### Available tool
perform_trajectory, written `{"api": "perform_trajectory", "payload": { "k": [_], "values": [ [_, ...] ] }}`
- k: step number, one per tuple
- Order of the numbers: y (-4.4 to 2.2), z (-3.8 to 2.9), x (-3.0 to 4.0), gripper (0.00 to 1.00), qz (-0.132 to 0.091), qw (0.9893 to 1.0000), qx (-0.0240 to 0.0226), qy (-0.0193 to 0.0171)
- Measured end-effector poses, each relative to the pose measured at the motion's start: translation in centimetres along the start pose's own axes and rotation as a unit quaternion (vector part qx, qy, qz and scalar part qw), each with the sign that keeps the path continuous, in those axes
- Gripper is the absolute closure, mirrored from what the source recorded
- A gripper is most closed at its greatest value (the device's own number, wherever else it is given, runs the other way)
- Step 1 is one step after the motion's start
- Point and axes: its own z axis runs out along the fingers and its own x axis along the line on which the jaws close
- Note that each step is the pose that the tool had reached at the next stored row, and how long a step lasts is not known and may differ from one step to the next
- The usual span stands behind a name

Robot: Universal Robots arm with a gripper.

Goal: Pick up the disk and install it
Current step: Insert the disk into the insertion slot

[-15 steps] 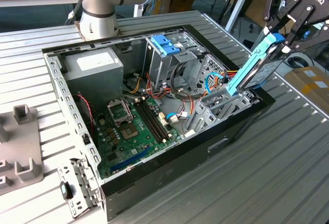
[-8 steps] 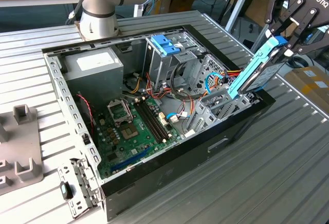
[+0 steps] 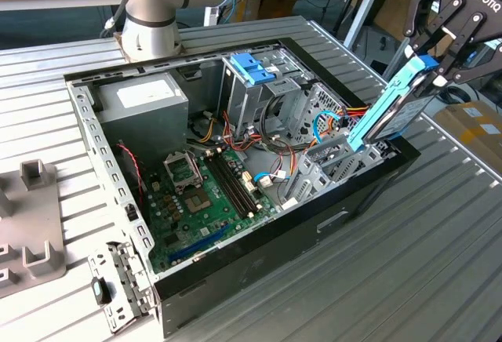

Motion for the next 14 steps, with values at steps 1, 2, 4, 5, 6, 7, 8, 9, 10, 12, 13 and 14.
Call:
{"api": "perform_trajectory", "payload": {
  "k": [1, 2, 4, 5, 6, 7, 8, 9, 10, 12, 13, 14],
  "values": [
    [0.00, 0.00, 0.00, 0.63, 0.000, 1.0000, 0.0000, 0.0000],
    [0.01, 0.00, 0.00, 0.63, 0.000, 1.0000, 0.0000, 0.0000],
    [0.08, 0.00, 0.00, 0.63, 0.000, 1.0000, 0.0000, 0.0000],
    [0.16, 0.00, 0.01, 0.63, 0.000, 1.0000, 0.0000, 0.0000],
    [0.21, -0.01, 0.01, 0.63, 0.000, 1.0000, 0.0000, 0.0000],
    [0.26, -0.01, 0.01, 0.63, 0.000, 1.0000, 0.0000, -0.0001],
    [0.31, 0.00, 0.02, 0.63, 0.000, 1.0000, 0.0000, -0.0003],
    [0.34, -0.01, 0.02, 0.63, 0.000, 1.0000, 0.0000, -0.0003],
    [0.37, -0.01, 0.02, 0.63, 0.000, 1.0000, 0.0000, -0.0003],
    [0.40, 0.00, 0.01, 0.63, -0.002, 1.0000, -0.0002, -0.0004],
    [0.42, 0.00, 0.02, 0.63, -0.004, 1.0000, -0.0003, -0.0003],
    [0.42, 0.00, 0.02, 0.63, -0.005, 1.0000, -0.0004, -0.0003]
  ]
}}
